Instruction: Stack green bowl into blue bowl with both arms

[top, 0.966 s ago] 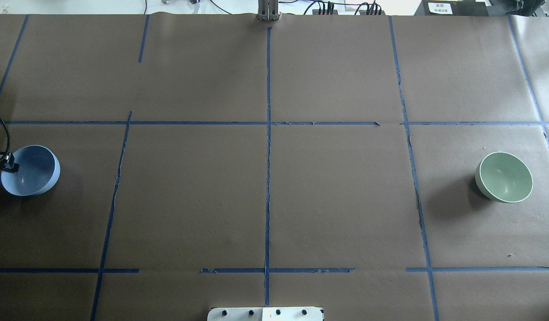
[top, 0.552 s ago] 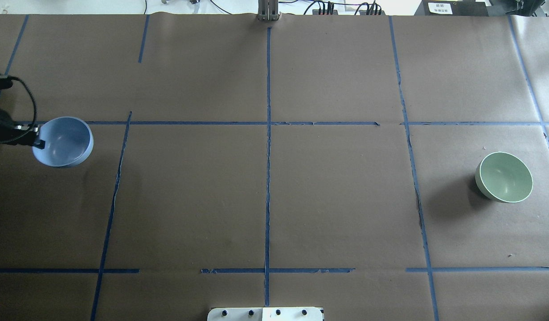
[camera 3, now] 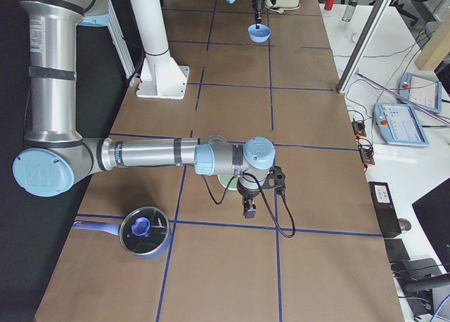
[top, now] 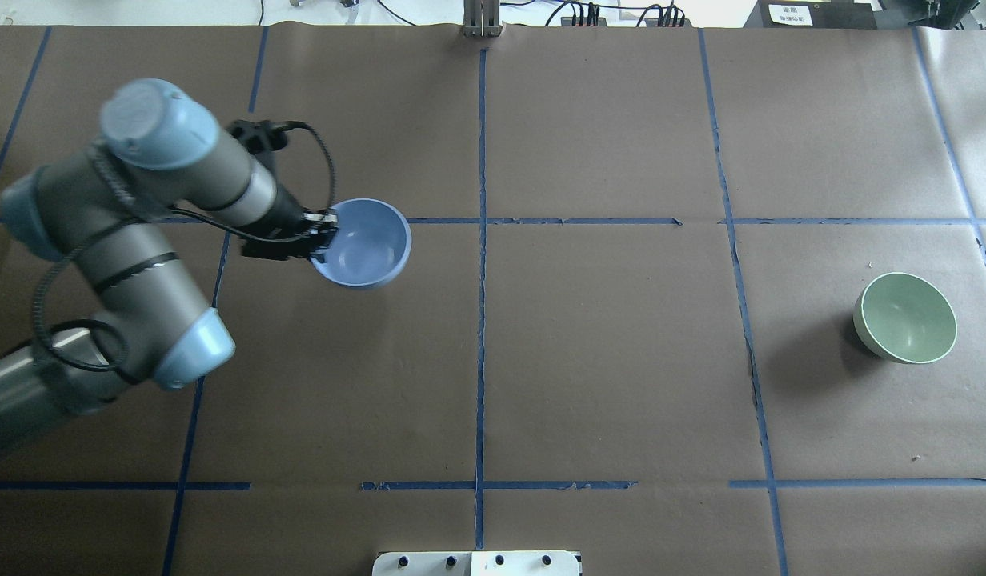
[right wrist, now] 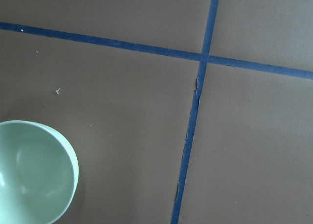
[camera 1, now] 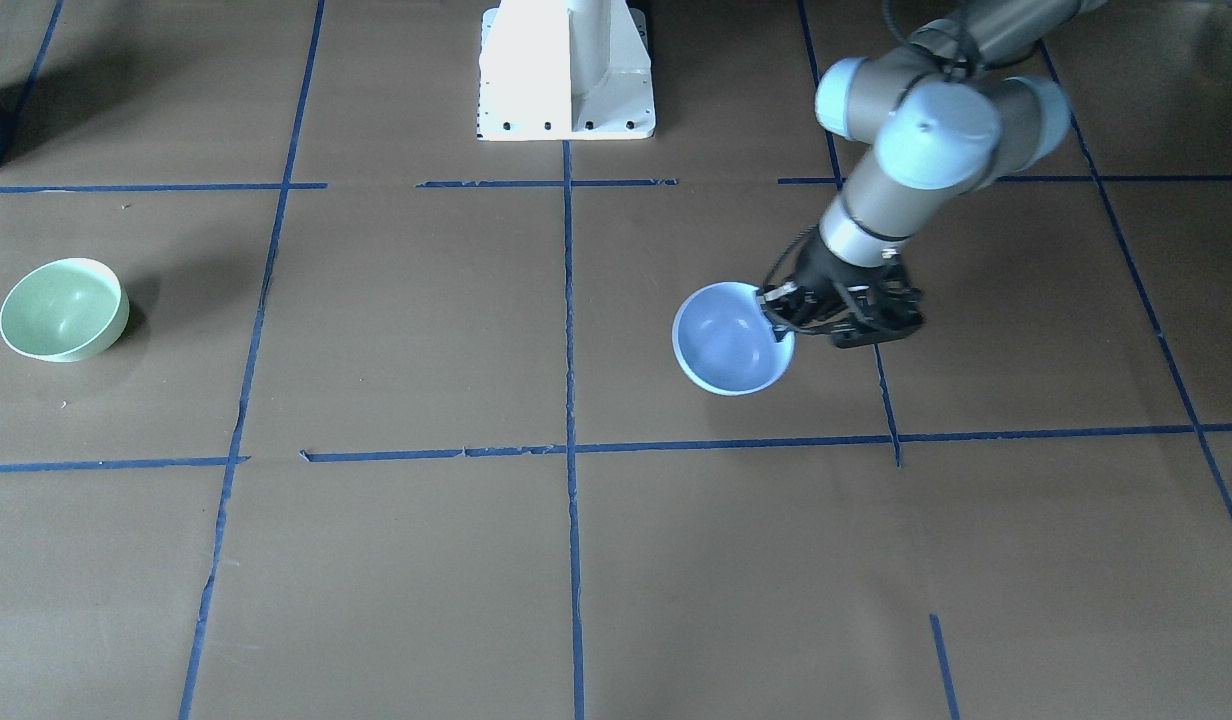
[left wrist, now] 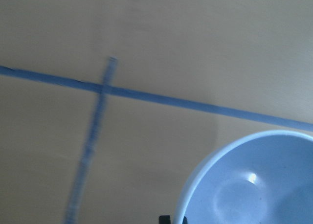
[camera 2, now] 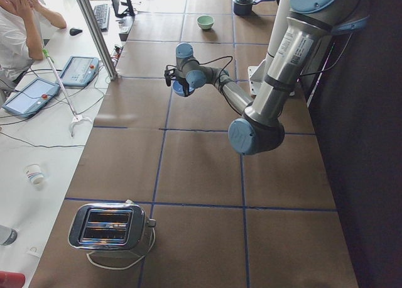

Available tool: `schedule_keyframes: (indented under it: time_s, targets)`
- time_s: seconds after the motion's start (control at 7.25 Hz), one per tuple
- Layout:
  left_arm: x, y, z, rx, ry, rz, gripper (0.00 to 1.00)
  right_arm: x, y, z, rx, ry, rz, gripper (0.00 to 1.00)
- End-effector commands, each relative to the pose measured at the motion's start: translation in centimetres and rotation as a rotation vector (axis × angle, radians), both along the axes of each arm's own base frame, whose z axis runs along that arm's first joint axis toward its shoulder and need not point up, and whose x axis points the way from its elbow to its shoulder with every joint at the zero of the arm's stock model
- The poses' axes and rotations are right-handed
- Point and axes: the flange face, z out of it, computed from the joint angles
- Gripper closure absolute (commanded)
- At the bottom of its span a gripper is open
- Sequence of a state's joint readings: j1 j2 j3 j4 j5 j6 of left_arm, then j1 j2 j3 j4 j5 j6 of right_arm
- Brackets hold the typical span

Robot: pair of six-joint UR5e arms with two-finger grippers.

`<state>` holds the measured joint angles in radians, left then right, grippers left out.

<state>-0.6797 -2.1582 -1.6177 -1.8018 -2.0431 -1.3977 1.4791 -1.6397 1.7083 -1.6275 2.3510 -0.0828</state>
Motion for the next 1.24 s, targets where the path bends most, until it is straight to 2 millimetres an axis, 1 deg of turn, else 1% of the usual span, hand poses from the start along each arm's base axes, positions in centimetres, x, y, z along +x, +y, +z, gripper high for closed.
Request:
schedule_keyframes:
  time_s: [0.0,0.14,0.41,0.55,0.69,0.83,0.97,1.1]
  targets:
    - [10.1,1.3,-6.9,-0.033,0.004,-0.034,1.0,-0.1,0.0,0.3,-0.006,0.001,-0.002,0.0]
    - [11.3,2.4,-6.6,-0.02,-0.007,-0.025,1.0,-0.1,0.0,0.3,-0.006,0.0,-0.002,0.0]
    - [11.3,2.4,-6.2,-0.014,-0.017,-0.031,1.0,-0.1,0.0,0.3,-0.006,0.0,-0.002,0.0]
    - [10.9,2.4,-5.2,-0.016,-0.025,-0.031,0.99,-0.1,0.0,0.3,-0.006,0.0,-0.002,0.0]
    - [10.8,2.5,-4.5,-0.016,-0.033,-0.025,0.96,-0.1,0.0,0.3,-0.006,0.0,-0.002,0.0]
    - [10.6,2.5,-4.6,-0.011,-0.03,-0.027,0.32,-0.1,0.0,0.3,-0.006,0.0,-0.002,0.0]
    - [9.7,2.6,-4.7,0.01,-0.027,-0.018,0.0,-0.1,0.0,0.1,-0.003,0.0,-0.002,0.0]
    - [6.9,2.3,-4.7,0.049,-0.013,0.019,0.0,-0.1,-0.1,-0.1,0.003,-0.001,-0.002,0.0]
